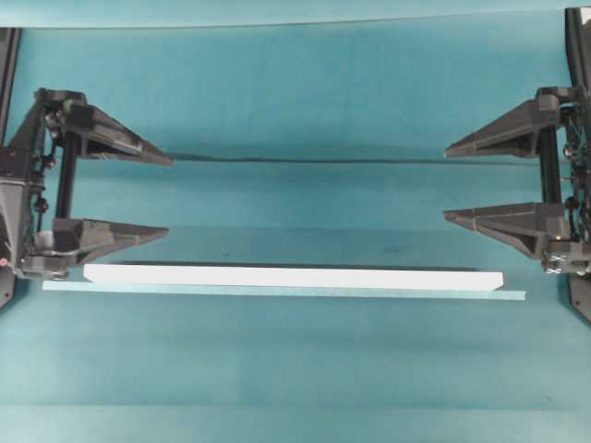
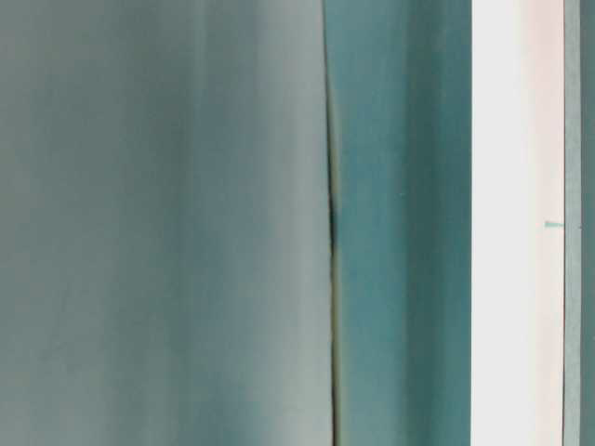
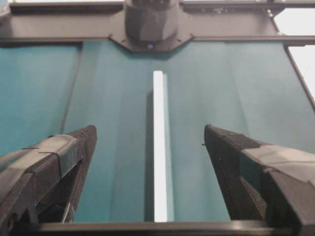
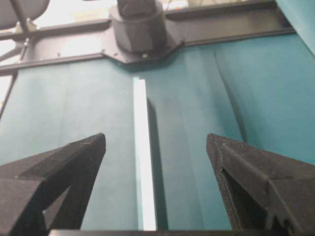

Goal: Lift a wooden board with both hands.

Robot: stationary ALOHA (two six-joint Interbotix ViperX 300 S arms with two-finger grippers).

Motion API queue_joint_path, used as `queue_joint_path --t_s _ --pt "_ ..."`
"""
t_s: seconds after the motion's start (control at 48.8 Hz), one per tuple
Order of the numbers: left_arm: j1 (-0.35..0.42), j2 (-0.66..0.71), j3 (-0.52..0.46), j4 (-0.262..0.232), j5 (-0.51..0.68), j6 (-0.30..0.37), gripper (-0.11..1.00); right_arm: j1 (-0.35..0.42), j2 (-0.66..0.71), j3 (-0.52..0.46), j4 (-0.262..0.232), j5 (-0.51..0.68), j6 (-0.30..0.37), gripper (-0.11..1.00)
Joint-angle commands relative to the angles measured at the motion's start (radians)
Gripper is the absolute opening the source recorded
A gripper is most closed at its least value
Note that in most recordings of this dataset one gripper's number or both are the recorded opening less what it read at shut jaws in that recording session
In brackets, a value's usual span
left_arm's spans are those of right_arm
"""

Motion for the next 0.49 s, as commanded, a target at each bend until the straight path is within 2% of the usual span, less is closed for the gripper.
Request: queue_joint_path --t_s 0.0,0.471 --pt "0.0 -0.005 -0.011 0.0 -0.012 -0.002 0.96 -0.002 0.003 -0.006 0.003 -0.011 0.002 0.92" --pt "0.003 -0.011 -0.003 0.0 -0.018 -0.002 0.96 -0.006 0.009 0.014 0.006 -0.031 0.009 0.92"
